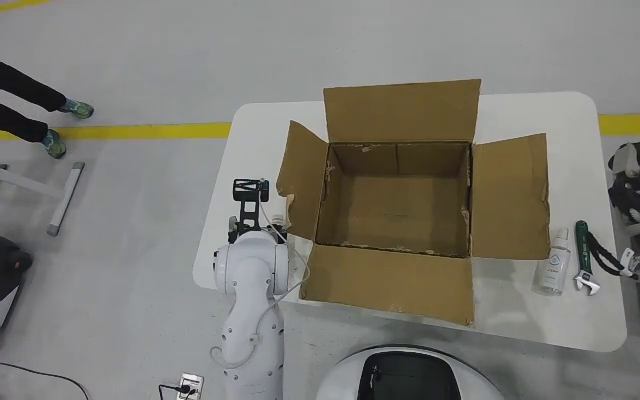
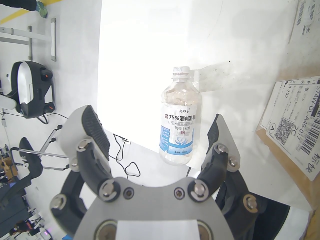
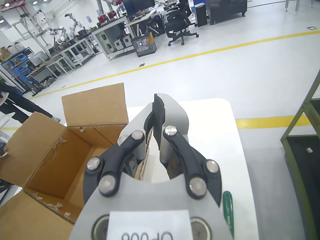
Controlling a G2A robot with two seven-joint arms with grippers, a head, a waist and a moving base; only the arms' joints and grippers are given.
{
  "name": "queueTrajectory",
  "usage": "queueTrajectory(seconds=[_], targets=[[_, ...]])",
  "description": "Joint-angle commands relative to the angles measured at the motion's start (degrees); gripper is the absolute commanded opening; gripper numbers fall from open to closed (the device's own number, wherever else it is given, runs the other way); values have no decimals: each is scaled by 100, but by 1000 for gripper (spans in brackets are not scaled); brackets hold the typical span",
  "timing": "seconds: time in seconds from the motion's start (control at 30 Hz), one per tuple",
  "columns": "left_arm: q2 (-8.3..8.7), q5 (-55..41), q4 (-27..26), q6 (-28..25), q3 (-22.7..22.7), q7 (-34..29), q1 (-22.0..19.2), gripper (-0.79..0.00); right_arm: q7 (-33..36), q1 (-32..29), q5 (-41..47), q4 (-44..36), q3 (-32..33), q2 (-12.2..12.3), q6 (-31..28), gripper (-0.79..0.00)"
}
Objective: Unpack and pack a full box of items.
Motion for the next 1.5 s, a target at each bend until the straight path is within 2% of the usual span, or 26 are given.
queueTrajectory(seconds=[0.0, 0.13, 0.33, 0.57, 0.63, 1.13, 1.47], targets=[[16, 18, -49, -70, -24, 137, 104, 0, 0, 0, 0, 0, 0, 0, 0, -785], [47, 175, -202, -278, -56, 116, 217, 0, 0, 0, 0, 0, 0, 0, 0, -785], [73, -490, -622, -847, -285, -454, 476, 0, 0, 0, 0, 0, 0, 0, 0, -785], [122, -1428, -557, -1559, -556, -1035, 451, 0, 0, 0, 0, 0, 0, 0, 0, -785], [151, -1725, -383, -1578, -614, -1016, 421, 0, 0, 0, 0, 0, 0, 0, 0, -785], [340, -2206, 966, -1494, -954, -1080, -262, 0, 0, 0, 0, 0, 0, 0, 0, -785], [447, -2394, 1432, -1536, -997, -986, -404, 0, 0, 0, 0, 0, 0, 0, 0, -785]])
